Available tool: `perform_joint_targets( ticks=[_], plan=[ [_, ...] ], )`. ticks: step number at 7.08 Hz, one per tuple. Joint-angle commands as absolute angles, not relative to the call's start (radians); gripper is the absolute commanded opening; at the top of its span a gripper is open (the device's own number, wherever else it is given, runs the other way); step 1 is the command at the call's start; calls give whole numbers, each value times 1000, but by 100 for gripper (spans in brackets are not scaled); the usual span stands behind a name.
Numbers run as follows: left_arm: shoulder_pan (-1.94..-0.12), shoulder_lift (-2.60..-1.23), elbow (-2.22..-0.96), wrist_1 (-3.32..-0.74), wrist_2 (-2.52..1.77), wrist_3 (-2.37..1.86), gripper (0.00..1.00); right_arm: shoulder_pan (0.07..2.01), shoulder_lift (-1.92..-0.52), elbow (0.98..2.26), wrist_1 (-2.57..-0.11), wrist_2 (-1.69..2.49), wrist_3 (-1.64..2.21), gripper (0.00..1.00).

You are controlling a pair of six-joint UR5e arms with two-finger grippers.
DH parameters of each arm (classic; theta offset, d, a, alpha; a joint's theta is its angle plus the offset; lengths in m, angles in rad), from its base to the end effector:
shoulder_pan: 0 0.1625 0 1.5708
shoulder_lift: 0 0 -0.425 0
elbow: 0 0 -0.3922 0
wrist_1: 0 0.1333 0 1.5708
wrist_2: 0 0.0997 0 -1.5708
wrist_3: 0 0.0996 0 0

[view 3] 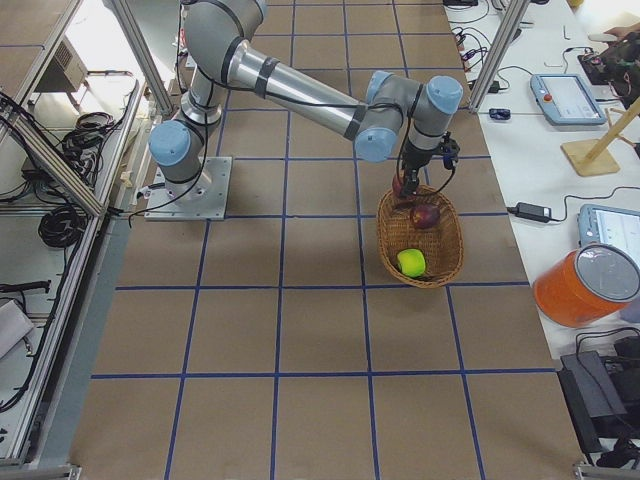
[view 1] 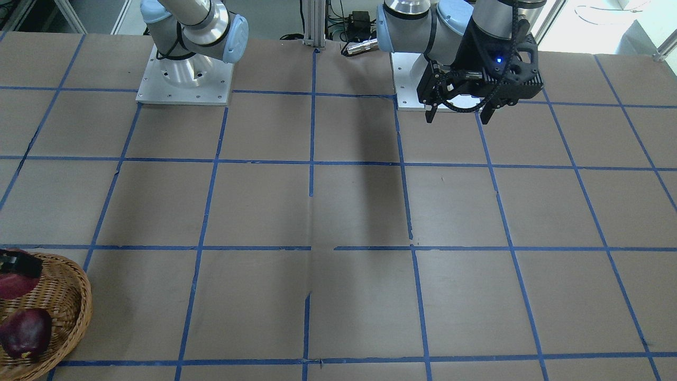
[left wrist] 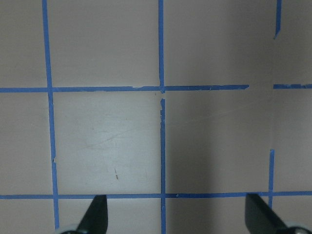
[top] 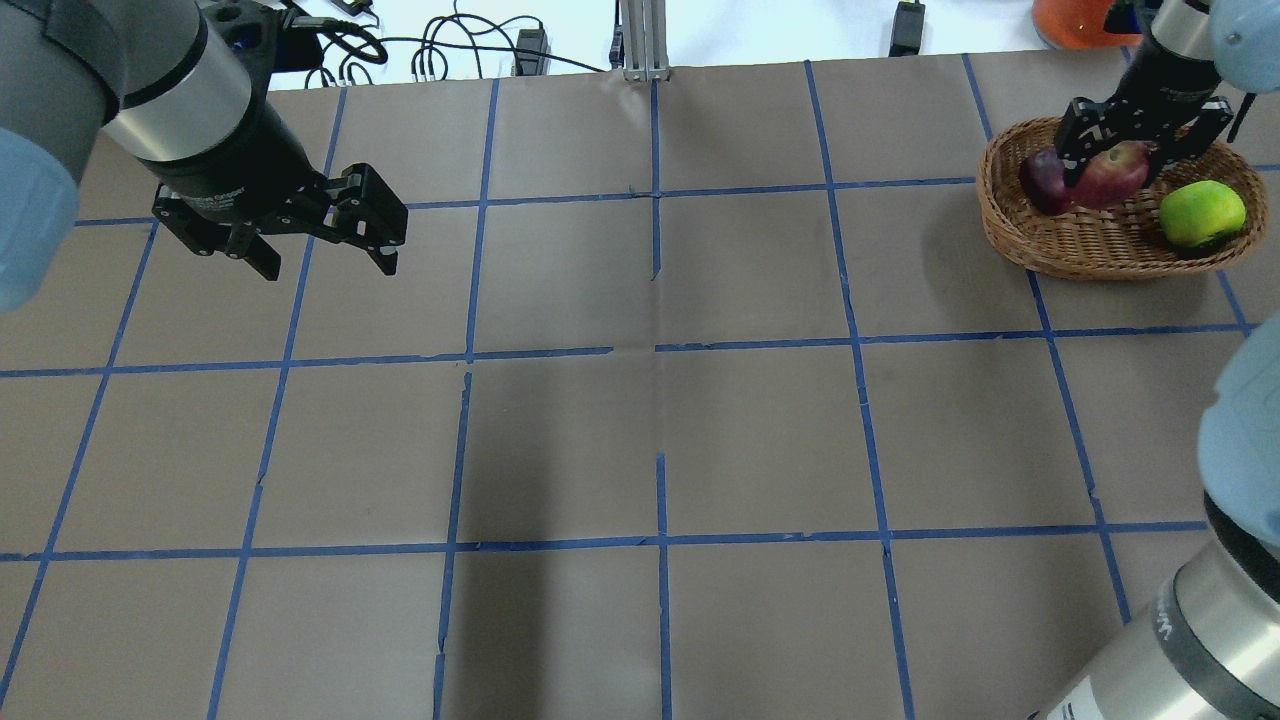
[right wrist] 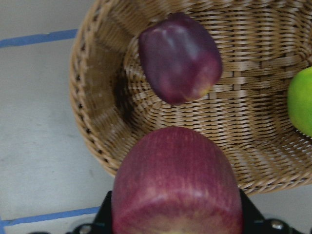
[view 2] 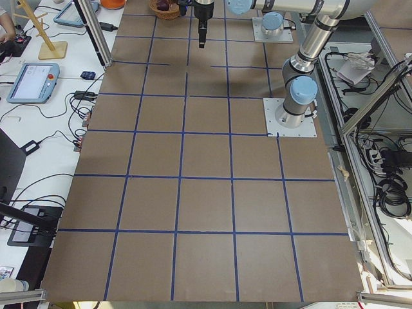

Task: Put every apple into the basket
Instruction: 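Carry the red apple into the basket with the right gripper and release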

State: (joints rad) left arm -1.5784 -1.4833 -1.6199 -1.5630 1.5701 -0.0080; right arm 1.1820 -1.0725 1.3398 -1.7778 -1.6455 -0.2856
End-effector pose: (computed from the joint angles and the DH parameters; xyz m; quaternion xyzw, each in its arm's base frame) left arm -0.1369 -0.4579 0.5060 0.0002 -0.9997 0.0231 0.0005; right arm -0.1394 -0.6723 0.3271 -0.0504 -0.9976 -0.0408 0.0253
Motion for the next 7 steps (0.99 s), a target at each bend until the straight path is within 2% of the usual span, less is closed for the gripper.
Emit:
perform_joint_targets(
  ticks=[1, 2, 3, 4, 5, 7],
  plan=[
    [-1580, -1483, -1620, -1563, 1571, -8, 100, 1096, -1020, 1338, -1872, -1649, -429, 0],
    [-1578, -1483, -1620, -1562, 1569, -8, 100, 1094, -990, 1345, -1903, -1644, -426, 0],
    [-1578, -1483, -1620, -1562, 1569, -8, 100, 1094, -965, 1335, -1922, -1643, -428, 15],
    [-1578, -1483, -1620, -1562, 1568, -8, 100, 1095, -962, 1338, -1963, -1646, -428, 61],
    [-1578, -1485, -1620, -1562, 1569, -9, 100, 1095, -962, 1339, -1962, -1644, -428, 100],
    [-1577, -1485, -1620, -1562, 1572, -8, 100, 1094, -976, 1336, -1939, -1646, -428, 100]
  ],
)
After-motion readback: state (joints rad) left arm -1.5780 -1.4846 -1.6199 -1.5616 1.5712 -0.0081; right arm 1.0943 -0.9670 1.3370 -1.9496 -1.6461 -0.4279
